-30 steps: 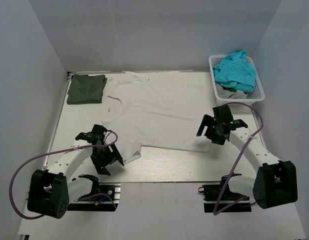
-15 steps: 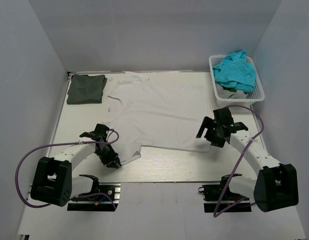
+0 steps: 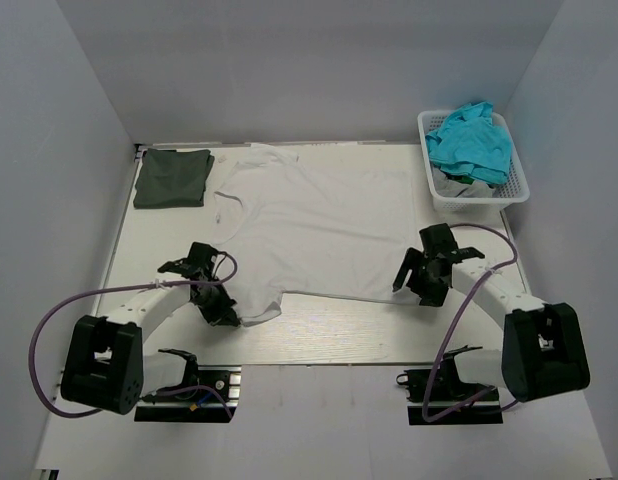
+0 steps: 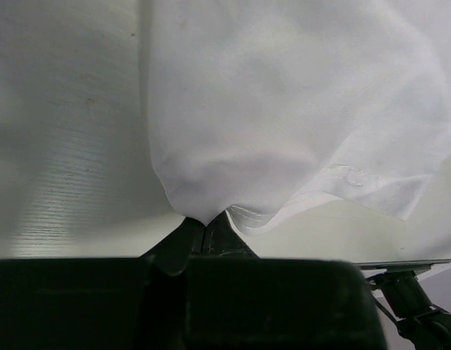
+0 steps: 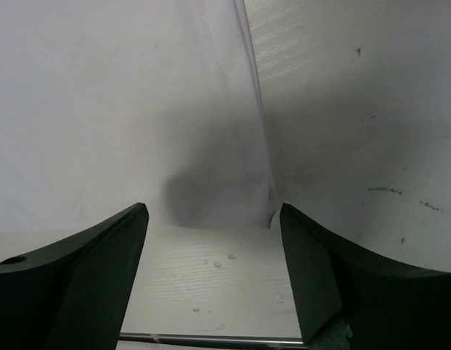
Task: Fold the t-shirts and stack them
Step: Grap the side of the flattened tshirt closest away from the robot with both arms, then fold the flattened tshirt in 1/3 of the way, then grap the side of the flattened tshirt furthest away from the robot with both arms, then fold the other side of the tshirt into a rectangle
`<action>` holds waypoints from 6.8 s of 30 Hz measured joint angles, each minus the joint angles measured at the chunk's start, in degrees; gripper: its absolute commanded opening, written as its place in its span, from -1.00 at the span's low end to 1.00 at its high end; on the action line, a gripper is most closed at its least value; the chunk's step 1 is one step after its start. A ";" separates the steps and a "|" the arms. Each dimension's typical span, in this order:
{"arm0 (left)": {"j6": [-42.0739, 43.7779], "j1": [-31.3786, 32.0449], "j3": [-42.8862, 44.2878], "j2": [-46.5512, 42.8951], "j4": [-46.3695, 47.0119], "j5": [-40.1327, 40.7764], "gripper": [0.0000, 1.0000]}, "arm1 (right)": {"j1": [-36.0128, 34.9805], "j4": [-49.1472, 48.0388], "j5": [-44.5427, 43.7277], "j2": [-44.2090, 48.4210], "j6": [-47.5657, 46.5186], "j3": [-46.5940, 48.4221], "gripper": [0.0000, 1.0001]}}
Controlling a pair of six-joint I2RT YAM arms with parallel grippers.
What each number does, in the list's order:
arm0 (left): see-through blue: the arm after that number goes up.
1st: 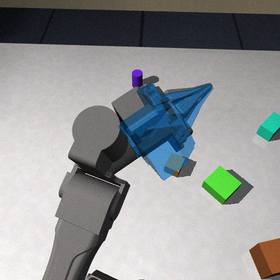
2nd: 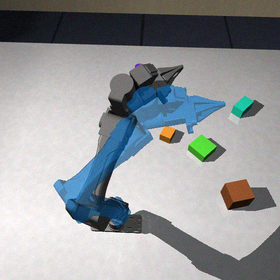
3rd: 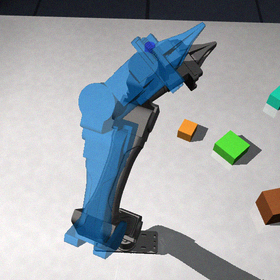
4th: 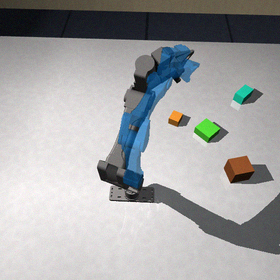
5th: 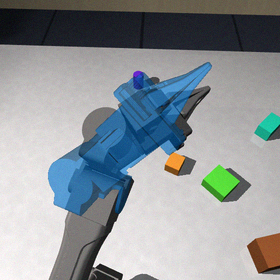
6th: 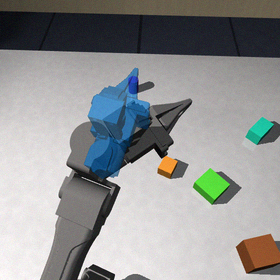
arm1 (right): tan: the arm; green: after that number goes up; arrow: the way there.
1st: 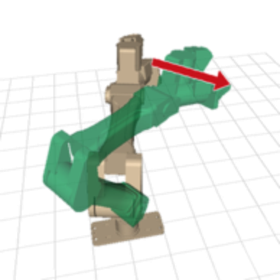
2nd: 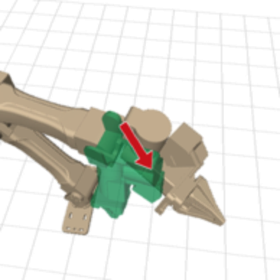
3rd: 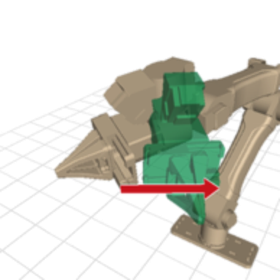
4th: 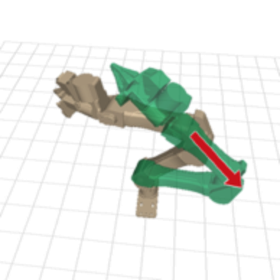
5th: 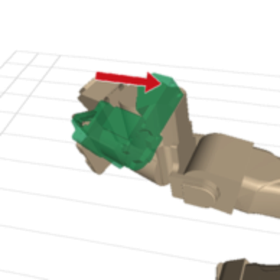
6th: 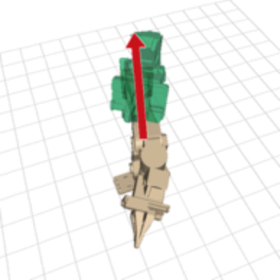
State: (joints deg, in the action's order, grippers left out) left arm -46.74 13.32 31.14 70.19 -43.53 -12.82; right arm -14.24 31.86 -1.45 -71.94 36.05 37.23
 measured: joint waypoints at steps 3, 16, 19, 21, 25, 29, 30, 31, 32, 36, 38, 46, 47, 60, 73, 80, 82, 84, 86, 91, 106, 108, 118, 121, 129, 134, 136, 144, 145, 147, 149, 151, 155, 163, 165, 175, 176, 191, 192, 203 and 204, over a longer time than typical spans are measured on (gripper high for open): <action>0.20 0.00 1.64 -1.22 -0.50 0.15 -1.00 | 0.02 -1.42 0.20 -2.99 0.37 0.00 0.37; 1.97 -0.22 14.38 -0.44 -3.10 -1.38 -1.00 | 0.02 -0.44 0.59 -5.86 0.55 4.76 -0.96; 2.82 -0.24 19.34 2.27 -3.21 -1.95 -1.00 | 0.04 1.27 0.59 -6.78 -0.26 9.20 -0.96; 3.43 -0.37 23.06 5.16 -3.19 -2.03 -1.00 | 0.04 1.92 0.57 -8.20 -0.68 12.44 -0.96; 4.66 -0.70 30.91 12.48 -3.17 -1.66 -1.00 | 0.28 4.17 0.63 -12.28 -1.68 18.84 -0.96; 5.60 -0.92 39.43 20.24 -3.72 0.22 -1.00 | 1.16 6.36 0.59 -17.55 -2.19 25.53 -0.99; 5.77 -1.03 41.46 21.81 -3.74 0.66 -1.00 | 1.42 6.71 0.57 -18.78 -2.25 26.99 -0.99; 5.88 -1.11 43.50 23.32 -3.80 1.14 -1.00 | 1.68 7.04 0.57 -20.09 -2.43 28.46 -0.99; 6.08 -1.20 45.55 24.76 -3.67 1.75 -1.00 | 1.95 7.32 0.59 -21.27 -2.49 29.83 -0.99; 6.54 -1.92 52.41 29.55 -2.62 3.72 -1.00 | 3.34 8.63 0.57 -25.92 -3.15 35.93 -0.96; 6.84 -2.45 55.54 32.22 -1.73 4.35 -1.00 | 4.11 8.79 0.59 -28.24 -3.48 39.01 -0.82; 9.57 -3.89 67.49 46.56 0.94 5.60 0.24 | 7.08 9.70 1.09 -38.25 -4.61 47.98 0.51; 10.27 -3.98 68.35 47.84 1.51 5.70 0.99 | 7.26 9.68 1.42 -39.15 -4.74 48.63 0.62; 14.29 -3.19 60.63 41.88 6.80 5.99 1.00 | 6.54 1.53 12.20 -28.39 -7.02 36.63 0.81; 9.70 -2.93 38.07 37.33 20.35 3.04 1.00 | 5.16 -8.76 10.69 -30.01 -8.00 25.92 0.81; 6.84 -2.58 25.64 27.23 19.54 2.67 1.00 | 3.82 -12.20 8.22 -17.59 -7.39 11.61 0.81; 5.90 -2.51 19.65 21.66 16.87 1.81 1.00 | 2.93 -12.11 8.37 -13.40 -6.56 7.34 0.81; 5.20 -2.47 14.43 15.69 12.70 1.03 1.00 | 1.86 -11.04 8.52 -9.40 -6.01 3.91 0.81; 4.50 -2.38 9.97 10.16 6.73 0.83 1.00 | 0.72 -9.66 9.03 -5.53 -5.35 1.01 0.81; 3.82 -2.25 10.56 0.59 -5.60 3.04 1.00 | -0.96 -2.05 10.03 0.92 -5.18 -0.57 0.81; 6.73 -3.26 62.45 39.98 -4.46 19.80 1.00 | -0.57 -1.75 -3.08 -20.59 -6.49 34.73 0.81; 6.95 -3.32 71.87 48.46 -6.38 23.06 1.00 | -0.39 -1.46 -6.43 -26.10 -6.88 39.01 0.81; 7.34 -3.52 87.38 64.74 -10.75 33.07 0.80 | 0.35 -0.31 -11.85 -48.28 -11.74 61.24 0.81; 7.28 -3.50 86.95 64.76 -10.60 33.59 0.64 | 0.42 0.11 -11.91 -51.45 -12.09 64.89 0.81; 5.14 -3.50 81.29 64.13 -8.57 34.34 0.03 | 0.90 0.48 -11.87 -54.38 -12.24 67.19 0.81; 4.76 -3.41 81.33 64.28 -8.41 34.38 -0.86 | 0.90 1.01 -11.89 -54.69 -12.33 66.99 0.73; 4.81 -3.41 81.31 64.28 -8.63 34.40 -1.00 | 0.87 0.90 -11.89 -54.69 -12.46 66.51 0.69; 6.36 -3.13 76.08 61.40 -5.22 33.33 -1.00 | 0.83 0.83 -12.31 -55.71 -12.35 62.82 -0.09; 6.78 -3.08 75.19 60.85 -4.72 33.24 -1.00 | 0.83 0.81 -12.17 -55.71 -12.24 62.79 -0.27; 7.39 -2.97 73.20 59.52 -3.89 32.94 -1.00 | 0.83 0.70 -12.37 -55.71 -12.44 62.71 -0.77; 7.89 -2.86 70.82 57.96 -3.17 32.26 -1.00 | 1.01 0.57 -12.11 -55.71 -12.35 62.71 -0.88; 8.24 -2.71 67.76 55.95 -2.73 31.47 -1.00 | 1.03 0.52 -11.87 -55.71 -12.48 62.71 -1.00; 8.37 -2.69 60.11 49.55 -1.92 29.70 -1.00 | 0.94 -0.07 -11.80 -55.34 -12.55 62.27 -1.00; 6.58 -2.49 42.21 28.70 2.21 24.02 -1.00 | 0.09 -5.22 -11.28 -43.12 -13.81 47.82 -1.00; 5.64 -2.29 37.13 23.76 3.26 21.77 -1.00 | -0.22 -6.05 -11.23 -39.26 -14.03 44.57 -1.00; 1.75 -1.97 17.88 -0.68 -2.56 12.55 -1.00 | -0.35 -9.73 -11.28 -30.97 -14.08 36.22 -1.00; 1.40 -1.97 16.50 -2.86 -3.82 11.76 -1.00 | -0.35 -10.10 -11.23 -30.40 -14.08 35.32 -1.00; -1.36 -1.95 5.27 -15.15 -15.78 7.15 -1.00 | -0.02 -11.45 -10.67 -21.55 -12.31 24.52 -1.00; -1.51 -1.95 4.55 -15.15 -16.09 6.60 -1.00 | -0.02 -11.52 -10.64 -21.53 -12.24 24.22 -0.86; 1.75 -1.95 8.17 -14.16 -24.92 0.44 1.00 | 0.92 -8.46 -13.29 -17.29 -10.49 17.59 0.81; 2.43 -1.95 9.20 -14.12 -25.53 0.02 1.00 | 1.11 -8.11 -13.35 -16.02 -10.78 17.59 0.81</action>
State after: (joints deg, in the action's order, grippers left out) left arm -44.31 11.38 40.34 56.07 -69.06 -12.80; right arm -13.13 23.75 -14.81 -87.96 25.28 54.83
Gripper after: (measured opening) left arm 0.994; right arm 0.894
